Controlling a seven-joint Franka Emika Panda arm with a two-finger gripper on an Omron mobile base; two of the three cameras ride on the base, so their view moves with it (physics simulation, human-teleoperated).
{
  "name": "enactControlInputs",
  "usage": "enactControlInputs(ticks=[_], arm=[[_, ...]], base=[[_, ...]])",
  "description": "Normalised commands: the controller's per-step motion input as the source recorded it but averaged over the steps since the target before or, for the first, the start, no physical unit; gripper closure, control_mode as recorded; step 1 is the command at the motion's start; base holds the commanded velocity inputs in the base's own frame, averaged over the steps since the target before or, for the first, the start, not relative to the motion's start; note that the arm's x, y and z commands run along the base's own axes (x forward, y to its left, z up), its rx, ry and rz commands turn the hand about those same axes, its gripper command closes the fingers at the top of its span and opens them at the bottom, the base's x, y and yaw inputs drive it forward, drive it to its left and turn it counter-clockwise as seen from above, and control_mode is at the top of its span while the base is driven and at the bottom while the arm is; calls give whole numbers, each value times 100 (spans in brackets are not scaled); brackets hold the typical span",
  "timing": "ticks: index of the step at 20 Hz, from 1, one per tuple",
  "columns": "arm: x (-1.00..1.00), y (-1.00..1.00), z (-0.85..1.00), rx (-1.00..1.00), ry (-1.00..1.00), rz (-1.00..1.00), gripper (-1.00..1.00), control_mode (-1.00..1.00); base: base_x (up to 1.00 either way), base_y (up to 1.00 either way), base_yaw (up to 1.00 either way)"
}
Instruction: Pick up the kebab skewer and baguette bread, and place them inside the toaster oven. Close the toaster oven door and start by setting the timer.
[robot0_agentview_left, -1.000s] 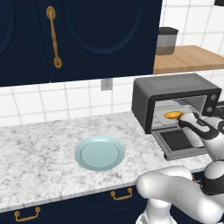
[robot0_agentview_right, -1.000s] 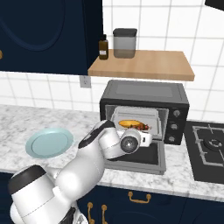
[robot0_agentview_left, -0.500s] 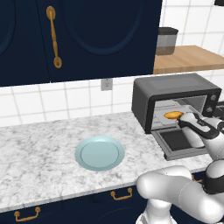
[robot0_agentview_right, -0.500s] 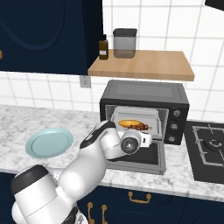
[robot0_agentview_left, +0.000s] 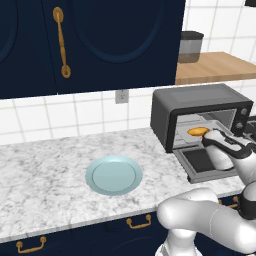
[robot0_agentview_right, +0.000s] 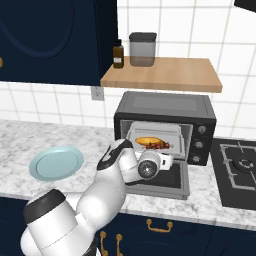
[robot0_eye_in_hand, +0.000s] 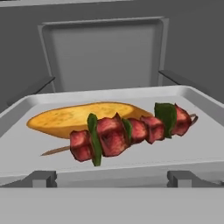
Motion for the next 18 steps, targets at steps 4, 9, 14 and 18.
enactControlInputs(ticks=[4,9,14,18], arm=[[0,0,-11,0,-1,0,-100,-100],[15,0,0,0,0,0,-100,-100],[15,0,0,0,0,0,-100,-100],[18,0,0,0,0,0,-100,-100]], base=[[0,0,0],[0,0,0],[0,0,0],[0,0,0]])
